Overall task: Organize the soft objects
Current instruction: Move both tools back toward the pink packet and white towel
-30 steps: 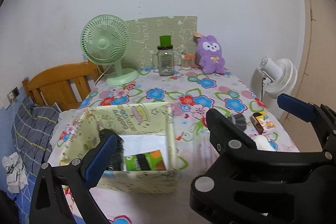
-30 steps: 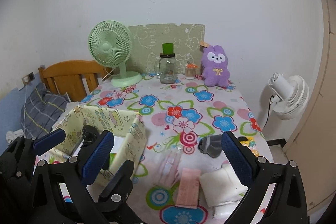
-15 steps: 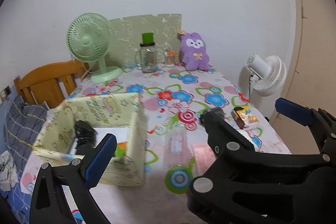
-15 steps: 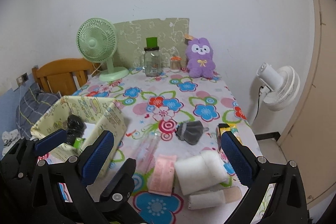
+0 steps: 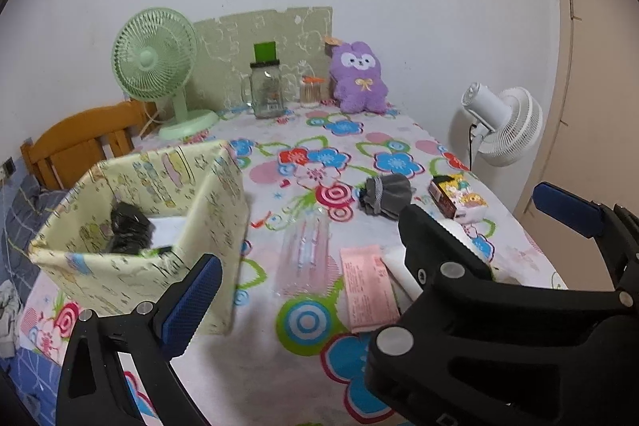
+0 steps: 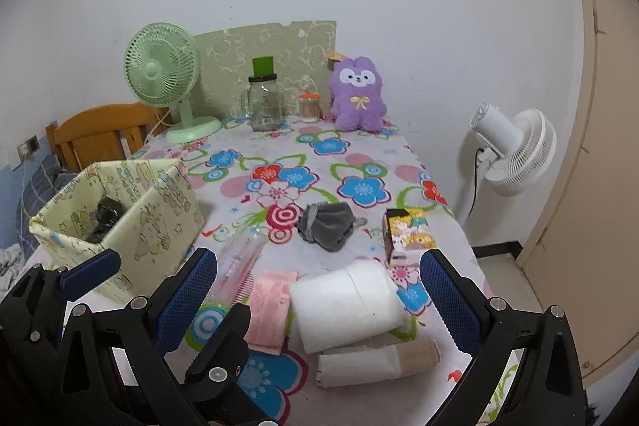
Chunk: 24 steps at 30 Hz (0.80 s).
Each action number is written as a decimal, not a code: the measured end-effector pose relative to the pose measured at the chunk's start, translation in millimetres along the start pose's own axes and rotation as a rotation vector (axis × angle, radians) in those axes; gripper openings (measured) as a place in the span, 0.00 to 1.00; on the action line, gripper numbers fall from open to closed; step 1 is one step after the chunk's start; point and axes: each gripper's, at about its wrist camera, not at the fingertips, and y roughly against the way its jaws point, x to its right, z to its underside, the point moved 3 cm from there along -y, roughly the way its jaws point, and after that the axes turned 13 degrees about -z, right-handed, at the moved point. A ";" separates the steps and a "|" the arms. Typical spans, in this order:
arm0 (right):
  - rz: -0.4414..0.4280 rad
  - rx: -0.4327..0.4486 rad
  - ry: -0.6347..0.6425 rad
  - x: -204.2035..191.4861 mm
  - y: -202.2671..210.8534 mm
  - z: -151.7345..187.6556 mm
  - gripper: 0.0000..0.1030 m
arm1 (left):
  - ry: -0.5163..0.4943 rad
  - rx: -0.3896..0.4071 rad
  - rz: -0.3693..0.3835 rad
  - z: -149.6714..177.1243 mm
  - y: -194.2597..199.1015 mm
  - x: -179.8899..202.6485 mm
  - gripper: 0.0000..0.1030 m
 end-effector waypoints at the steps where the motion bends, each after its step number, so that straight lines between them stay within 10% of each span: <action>1: 0.005 -0.002 -0.002 1.9 -0.4 2.0 1.00 | -0.004 -0.009 0.004 2.2 -2.1 2.3 1.00; 24: 0.077 -0.114 -0.080 43.6 -27.9 54.7 1.00 | -0.082 -0.134 0.037 45.5 -39.7 36.0 0.95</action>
